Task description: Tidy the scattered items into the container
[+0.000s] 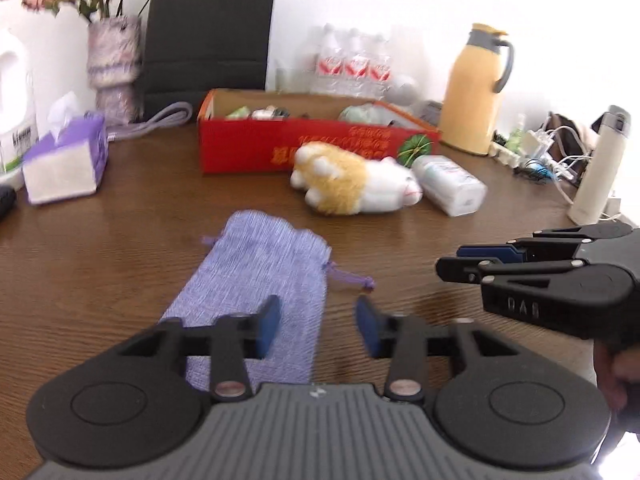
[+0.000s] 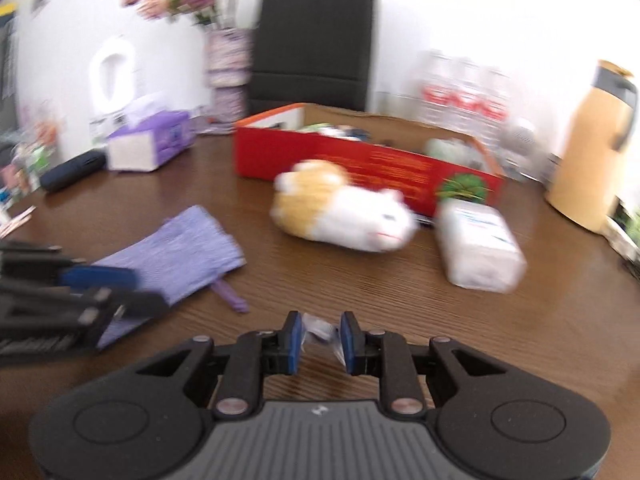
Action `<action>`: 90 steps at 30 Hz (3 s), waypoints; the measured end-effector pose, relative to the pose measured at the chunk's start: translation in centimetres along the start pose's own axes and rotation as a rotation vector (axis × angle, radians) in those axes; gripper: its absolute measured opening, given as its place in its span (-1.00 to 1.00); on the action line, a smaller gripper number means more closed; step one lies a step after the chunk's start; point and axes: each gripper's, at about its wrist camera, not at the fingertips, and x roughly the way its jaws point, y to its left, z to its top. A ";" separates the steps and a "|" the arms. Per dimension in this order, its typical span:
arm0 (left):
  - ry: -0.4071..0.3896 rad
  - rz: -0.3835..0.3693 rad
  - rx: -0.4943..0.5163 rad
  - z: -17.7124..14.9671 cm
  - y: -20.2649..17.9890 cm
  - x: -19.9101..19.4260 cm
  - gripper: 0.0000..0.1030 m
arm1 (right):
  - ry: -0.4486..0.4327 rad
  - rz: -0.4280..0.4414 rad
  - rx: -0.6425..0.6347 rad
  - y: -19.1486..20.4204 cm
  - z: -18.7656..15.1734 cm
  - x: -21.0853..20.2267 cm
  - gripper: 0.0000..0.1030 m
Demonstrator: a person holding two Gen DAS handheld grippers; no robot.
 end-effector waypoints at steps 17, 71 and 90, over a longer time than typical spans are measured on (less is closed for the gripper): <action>0.064 0.147 0.023 0.7 1.3 3.3 0.00 | -0.030 0.036 0.044 -2.6 -1.5 -0.5 -0.61; 0.065 0.215 -0.099 23.5 7.5 21.8 0.17 | 0.292 0.041 0.127 -13.4 22.3 25.7 -0.23; -0.359 0.287 0.057 17.8 0.0 13.1 1.00 | -0.248 -0.057 0.063 -12.0 17.5 11.0 0.48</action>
